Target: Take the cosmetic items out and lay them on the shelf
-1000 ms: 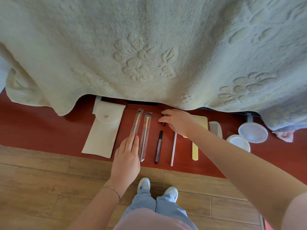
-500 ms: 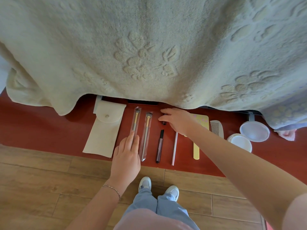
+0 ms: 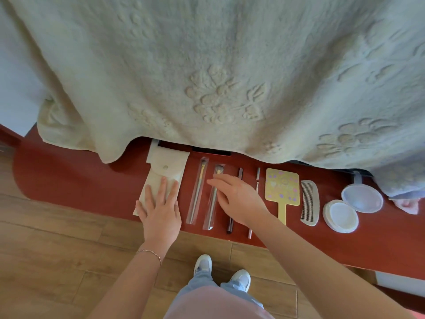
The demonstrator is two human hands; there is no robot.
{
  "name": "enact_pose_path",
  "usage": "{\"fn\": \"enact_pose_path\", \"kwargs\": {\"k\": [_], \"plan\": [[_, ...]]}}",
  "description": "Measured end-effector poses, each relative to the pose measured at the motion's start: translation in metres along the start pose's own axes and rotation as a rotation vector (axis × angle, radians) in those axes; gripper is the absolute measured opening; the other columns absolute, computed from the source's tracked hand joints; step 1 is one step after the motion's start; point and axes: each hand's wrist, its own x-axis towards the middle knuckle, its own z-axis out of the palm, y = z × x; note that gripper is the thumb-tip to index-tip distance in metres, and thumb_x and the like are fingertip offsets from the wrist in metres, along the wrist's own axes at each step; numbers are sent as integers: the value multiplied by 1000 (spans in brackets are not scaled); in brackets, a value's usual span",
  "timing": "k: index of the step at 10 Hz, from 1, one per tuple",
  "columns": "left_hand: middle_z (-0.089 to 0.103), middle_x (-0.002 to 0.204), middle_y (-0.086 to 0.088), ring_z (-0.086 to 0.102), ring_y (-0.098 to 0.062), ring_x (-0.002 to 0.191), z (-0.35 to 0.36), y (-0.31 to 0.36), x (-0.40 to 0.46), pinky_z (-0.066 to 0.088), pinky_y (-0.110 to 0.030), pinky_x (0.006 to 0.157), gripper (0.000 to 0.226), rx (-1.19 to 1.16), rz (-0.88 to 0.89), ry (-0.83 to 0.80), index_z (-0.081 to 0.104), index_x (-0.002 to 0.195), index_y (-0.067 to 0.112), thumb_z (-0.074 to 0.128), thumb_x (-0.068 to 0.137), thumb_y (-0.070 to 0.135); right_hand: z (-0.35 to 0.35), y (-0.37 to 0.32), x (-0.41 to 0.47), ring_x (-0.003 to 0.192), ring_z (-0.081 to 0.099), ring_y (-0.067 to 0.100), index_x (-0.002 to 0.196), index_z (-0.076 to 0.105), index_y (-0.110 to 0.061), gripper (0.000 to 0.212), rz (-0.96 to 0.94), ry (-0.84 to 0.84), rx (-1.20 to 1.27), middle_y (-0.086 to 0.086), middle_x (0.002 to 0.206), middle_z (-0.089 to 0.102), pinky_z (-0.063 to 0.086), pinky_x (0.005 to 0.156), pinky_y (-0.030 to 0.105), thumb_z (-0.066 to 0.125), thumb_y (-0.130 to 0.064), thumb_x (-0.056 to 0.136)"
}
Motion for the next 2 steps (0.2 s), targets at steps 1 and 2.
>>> {"fn": "enact_pose_path", "kwargs": {"k": [1, 2], "plan": [[-1, 158, 7, -4, -32, 143, 3, -2, 1, 7, -59, 111, 58, 11, 3, 7, 6, 146, 39, 33, 97, 28, 5, -9, 4, 123, 50, 23, 129, 55, -19, 38, -2, -47, -35, 3, 135, 53, 44, 97, 35, 47, -13, 92], [13, 157, 0, 6, -35, 142, 1, -3, 1, 10, -60, 110, 54, 34, 70, 85, 22, 147, 28, 39, 95, 26, 3, -11, 5, 132, 39, 20, 138, 43, -22, 42, 60, -95, -126, 0, 144, 43, 28, 110, 32, 41, -21, 96]]}}
